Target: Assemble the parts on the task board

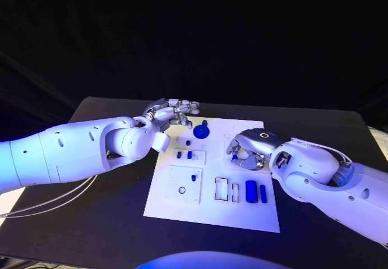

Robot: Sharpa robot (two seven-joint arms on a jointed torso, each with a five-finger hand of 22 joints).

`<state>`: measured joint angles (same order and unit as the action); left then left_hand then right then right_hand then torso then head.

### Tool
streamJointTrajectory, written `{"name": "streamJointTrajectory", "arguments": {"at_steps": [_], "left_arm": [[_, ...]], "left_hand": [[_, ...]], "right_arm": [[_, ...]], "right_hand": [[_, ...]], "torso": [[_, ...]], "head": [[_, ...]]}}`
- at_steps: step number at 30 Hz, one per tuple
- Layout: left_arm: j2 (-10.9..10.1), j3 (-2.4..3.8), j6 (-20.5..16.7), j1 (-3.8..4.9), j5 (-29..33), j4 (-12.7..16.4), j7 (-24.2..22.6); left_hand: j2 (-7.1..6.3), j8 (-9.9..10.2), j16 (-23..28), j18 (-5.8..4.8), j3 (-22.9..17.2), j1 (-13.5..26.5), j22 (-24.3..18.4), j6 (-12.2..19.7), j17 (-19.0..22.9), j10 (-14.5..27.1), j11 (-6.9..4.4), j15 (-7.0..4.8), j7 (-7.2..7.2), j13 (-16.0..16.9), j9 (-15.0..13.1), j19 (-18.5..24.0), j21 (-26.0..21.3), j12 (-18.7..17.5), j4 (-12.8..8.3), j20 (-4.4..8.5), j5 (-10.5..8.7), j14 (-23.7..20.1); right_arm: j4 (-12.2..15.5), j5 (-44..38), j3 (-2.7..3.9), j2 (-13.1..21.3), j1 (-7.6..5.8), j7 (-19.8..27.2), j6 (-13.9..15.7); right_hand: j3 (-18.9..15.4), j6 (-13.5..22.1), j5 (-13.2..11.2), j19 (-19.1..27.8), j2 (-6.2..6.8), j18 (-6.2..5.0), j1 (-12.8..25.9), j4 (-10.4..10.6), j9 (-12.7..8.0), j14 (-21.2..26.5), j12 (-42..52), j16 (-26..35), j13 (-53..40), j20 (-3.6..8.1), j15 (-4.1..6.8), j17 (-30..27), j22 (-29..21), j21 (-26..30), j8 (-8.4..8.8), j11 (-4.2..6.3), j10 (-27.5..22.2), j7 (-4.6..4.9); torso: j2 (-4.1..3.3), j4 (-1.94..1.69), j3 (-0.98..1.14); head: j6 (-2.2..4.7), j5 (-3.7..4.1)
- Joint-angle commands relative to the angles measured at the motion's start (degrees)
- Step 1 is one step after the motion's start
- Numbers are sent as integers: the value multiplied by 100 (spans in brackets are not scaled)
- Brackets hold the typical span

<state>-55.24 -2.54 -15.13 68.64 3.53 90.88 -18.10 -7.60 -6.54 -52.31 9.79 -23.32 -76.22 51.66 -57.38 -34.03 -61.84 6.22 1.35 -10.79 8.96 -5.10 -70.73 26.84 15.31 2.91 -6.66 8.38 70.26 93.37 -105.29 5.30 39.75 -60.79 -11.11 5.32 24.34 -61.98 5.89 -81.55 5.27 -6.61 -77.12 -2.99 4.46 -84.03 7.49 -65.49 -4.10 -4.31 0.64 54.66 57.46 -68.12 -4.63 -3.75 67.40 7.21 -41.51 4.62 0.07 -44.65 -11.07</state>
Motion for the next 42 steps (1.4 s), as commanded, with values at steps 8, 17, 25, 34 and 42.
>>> {"name": "streamJointTrajectory", "arguments": {"at_steps": [8,17,25,34,42], "left_arm": [[-5,3,115,2,-32,22,-36],[-11,3,105,2,-32,25,-31],[-12,3,113,2,-32,23,-22],[-11,3,115,2,-32,20,-15],[-13,3,119,2,-32,19,-8]], "left_hand": [[29,-36,-32,64,8,-52,-11,37,11,58,0,-7,16,11,7,-1,-29,38,-34,-28,14,-37],[29,-37,-34,63,12,-51,-13,39,12,62,2,-7,14,11,7,-3,-30,43,-34,-28,12,-38],[29,-37,-34,63,12,-51,-13,39,12,62,2,-7,14,11,7,-3,-30,43,-34,-28,12,-38],[29,-37,-34,63,12,-51,-13,39,12,62,2,-7,14,11,7,-3,-30,43,-34,-28,12,-38],[30,-38,-36,62,19,-44,-16,45,16,73,6,-4,10,12,9,-5,-34,49,-30,-28,10,-41]], "right_arm": [[-36,-112,-11,-1,15,-46,-110],[-58,-195,-11,-1,16,-105,-291],[-79,-204,-15,-5,16,-123,-401],[-91,-205,-17,-4,17,-136,-371],[-93,-206,-17,3,17,-137,-316]], "right_hand": [[72,-21,-38,-17,-66,47,-38,-17,1,-129,-53,-29,-1,9,45,-11,-7,-10,-13,8,26,-5],[21,167,-66,111,177,0,116,29,-46,-28,-388,217,58,-59,-58,-360,-332,236,97,-138,-470,5],[12,121,-65,114,154,-4,116,44,-34,-26,-367,223,46,-81,-70,-374,-343,247,71,-147,-474,29],[50,55,-73,105,89,-9,86,56,-22,-29,-320,224,31,-84,-55,-386,-333,241,52,-123,-364,48],[105,-14,-72,93,50,-8,56,58,-12,-36,-282,209,22,-69,-32,-380,-323,234,39,-96,-227,50]], "torso": [[-3,-36,-9],[-7,-56,-9],[-11,-69,-11],[-17,-89,-16],[-17,-101,-20]], "head": [[-15,33],[-16,63],[-17,80],[-23,107],[-26,124]]}}
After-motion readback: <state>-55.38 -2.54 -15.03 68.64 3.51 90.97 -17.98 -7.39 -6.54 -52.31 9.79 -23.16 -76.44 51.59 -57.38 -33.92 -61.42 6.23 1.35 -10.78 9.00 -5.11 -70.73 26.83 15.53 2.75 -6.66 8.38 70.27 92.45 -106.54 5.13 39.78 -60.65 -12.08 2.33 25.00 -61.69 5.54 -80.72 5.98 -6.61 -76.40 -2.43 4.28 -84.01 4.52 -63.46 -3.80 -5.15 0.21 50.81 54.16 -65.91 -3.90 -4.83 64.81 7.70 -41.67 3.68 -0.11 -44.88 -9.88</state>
